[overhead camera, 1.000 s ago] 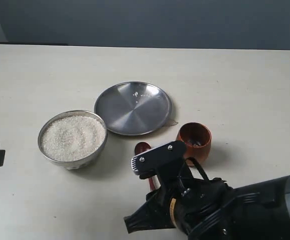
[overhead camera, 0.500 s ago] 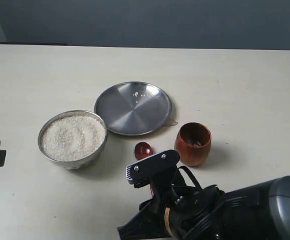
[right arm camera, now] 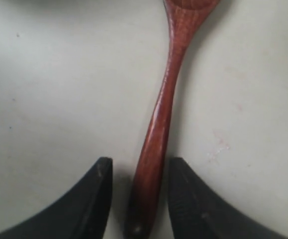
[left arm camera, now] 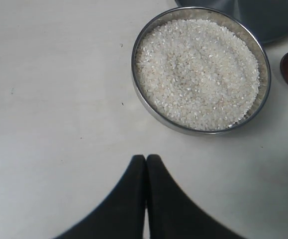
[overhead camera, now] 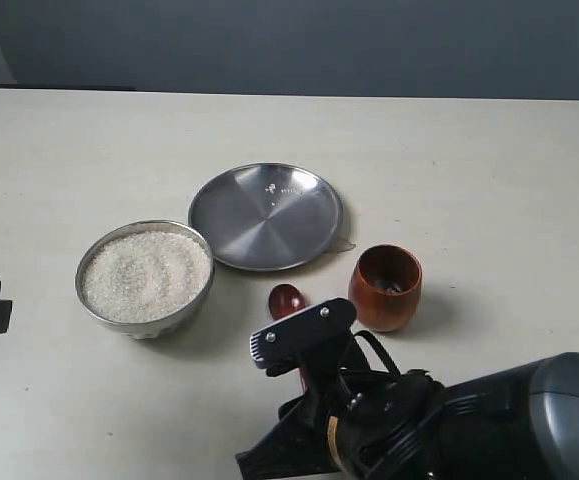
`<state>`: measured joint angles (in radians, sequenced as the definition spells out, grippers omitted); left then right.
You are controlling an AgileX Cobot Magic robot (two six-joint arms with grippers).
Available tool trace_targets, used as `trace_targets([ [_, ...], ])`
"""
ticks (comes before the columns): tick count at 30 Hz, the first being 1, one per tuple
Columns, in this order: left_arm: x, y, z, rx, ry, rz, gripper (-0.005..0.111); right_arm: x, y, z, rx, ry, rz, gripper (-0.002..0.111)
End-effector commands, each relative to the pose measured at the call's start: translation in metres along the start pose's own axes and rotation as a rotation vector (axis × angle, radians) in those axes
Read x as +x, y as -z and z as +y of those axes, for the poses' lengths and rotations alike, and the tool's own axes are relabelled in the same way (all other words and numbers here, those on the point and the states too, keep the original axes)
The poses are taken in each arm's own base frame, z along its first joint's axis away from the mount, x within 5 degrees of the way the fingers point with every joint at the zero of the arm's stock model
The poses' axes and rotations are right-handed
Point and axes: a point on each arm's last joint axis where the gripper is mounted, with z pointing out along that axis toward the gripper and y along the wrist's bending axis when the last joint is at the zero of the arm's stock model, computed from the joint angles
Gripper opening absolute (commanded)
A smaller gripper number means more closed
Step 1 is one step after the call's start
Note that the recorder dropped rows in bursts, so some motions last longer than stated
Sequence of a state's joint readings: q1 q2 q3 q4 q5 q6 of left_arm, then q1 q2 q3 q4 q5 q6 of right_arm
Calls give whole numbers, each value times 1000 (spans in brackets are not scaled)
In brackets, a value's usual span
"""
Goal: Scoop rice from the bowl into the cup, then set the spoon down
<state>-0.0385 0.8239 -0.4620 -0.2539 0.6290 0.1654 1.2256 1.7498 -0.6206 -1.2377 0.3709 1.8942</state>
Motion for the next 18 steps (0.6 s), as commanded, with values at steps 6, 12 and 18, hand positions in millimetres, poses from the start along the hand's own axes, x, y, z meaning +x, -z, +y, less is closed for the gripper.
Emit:
trace_targets([
  [6, -2, 1, 0, -1, -9, -8, 0, 12, -14, 2, 0, 35, 56, 0],
  [12, -2, 1, 0, -2, -10, -6, 0, -7, 12, -7, 47, 44, -46, 0],
  [18, -2, 1, 0, -2, -10, -6, 0, -23, 46, -16, 93, 124, -87, -1],
])
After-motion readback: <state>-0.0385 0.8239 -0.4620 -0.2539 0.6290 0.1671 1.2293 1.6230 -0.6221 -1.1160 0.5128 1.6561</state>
